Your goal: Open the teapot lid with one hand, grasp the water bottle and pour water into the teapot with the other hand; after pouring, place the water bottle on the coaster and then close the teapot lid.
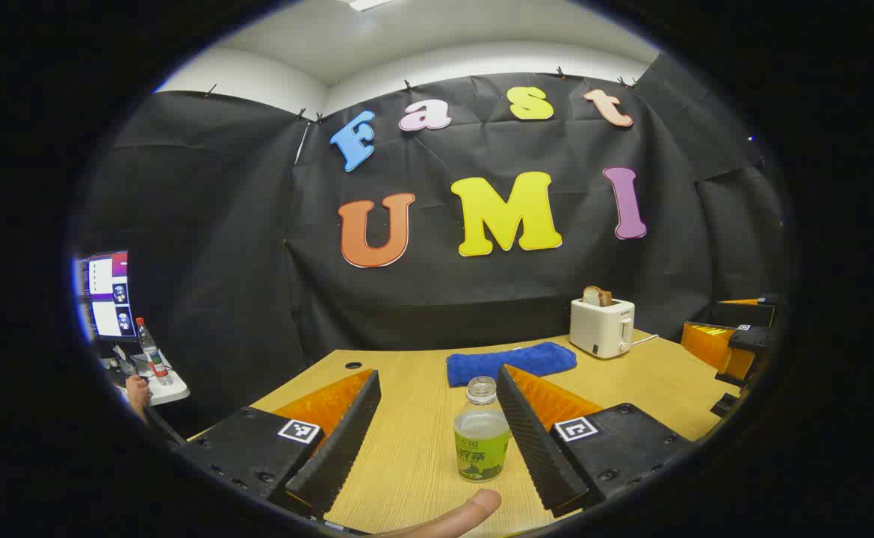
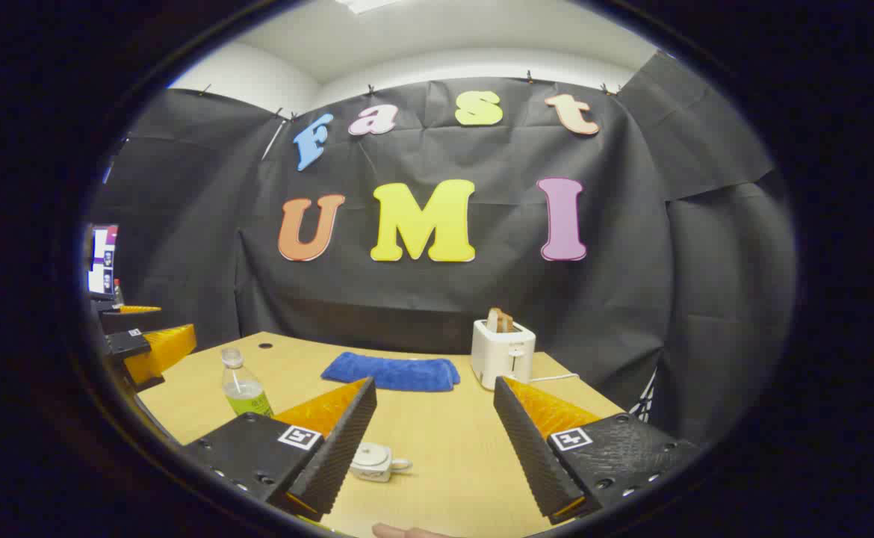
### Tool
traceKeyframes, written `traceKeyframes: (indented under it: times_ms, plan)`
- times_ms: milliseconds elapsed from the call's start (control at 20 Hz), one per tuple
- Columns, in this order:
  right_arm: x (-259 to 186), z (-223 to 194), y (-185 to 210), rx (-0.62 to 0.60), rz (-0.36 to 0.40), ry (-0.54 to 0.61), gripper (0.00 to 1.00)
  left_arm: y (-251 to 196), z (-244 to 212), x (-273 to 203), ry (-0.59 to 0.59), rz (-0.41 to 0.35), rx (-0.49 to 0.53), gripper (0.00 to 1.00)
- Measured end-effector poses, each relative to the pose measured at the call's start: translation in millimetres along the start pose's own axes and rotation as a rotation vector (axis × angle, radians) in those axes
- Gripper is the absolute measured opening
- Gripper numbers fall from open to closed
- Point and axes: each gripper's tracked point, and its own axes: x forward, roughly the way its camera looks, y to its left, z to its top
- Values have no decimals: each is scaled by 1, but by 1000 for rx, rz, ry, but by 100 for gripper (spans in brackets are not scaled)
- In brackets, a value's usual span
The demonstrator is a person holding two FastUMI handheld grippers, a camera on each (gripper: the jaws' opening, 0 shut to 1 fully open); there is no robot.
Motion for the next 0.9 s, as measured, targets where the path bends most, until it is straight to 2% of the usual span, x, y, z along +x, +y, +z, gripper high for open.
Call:
traceKeyframes:
  times_ms: [350, 400, 900]
  plan:
    - [5, -3, -11, 13, -23, 5, 95, 5, -6, 3, 11, 5, -13, 97]
    - [7, -3, -11, 16, -23, 10, 97, 7, -7, 2, 13, 9, -18, 98]
    - [18, -17, -11, 30, -15, 43, 95, 2, -12, 7, 26, -4, -26, 98]
